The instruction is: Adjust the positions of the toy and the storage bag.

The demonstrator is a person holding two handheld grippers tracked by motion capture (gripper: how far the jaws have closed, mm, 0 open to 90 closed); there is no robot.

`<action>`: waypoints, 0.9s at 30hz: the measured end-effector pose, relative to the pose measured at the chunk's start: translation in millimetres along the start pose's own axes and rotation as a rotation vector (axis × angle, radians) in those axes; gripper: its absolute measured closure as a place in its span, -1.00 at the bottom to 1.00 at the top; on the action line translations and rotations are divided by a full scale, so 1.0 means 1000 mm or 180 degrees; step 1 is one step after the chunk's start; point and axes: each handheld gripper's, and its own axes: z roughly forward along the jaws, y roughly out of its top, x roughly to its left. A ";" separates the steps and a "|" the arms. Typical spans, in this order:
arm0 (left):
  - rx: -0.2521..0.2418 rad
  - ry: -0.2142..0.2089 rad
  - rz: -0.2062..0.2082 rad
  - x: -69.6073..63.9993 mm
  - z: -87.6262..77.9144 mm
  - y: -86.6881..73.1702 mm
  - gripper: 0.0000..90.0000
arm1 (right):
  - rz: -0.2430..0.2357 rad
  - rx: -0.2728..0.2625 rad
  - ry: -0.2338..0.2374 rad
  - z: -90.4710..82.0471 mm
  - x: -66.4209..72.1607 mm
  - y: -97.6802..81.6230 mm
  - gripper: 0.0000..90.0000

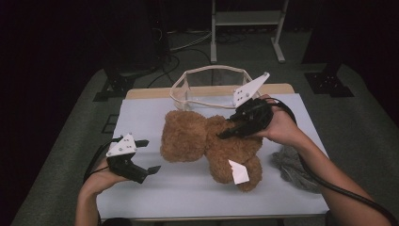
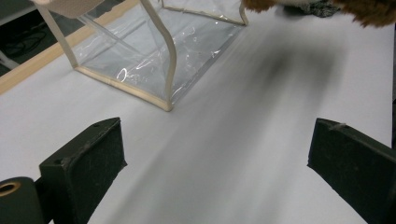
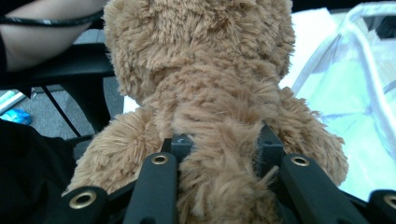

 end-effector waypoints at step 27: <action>-0.0026 0.0000 -0.0038 0.005 -0.005 -0.005 -0.93 | -0.0106 0.0047 -0.0036 -0.045 -0.022 0.088 0.51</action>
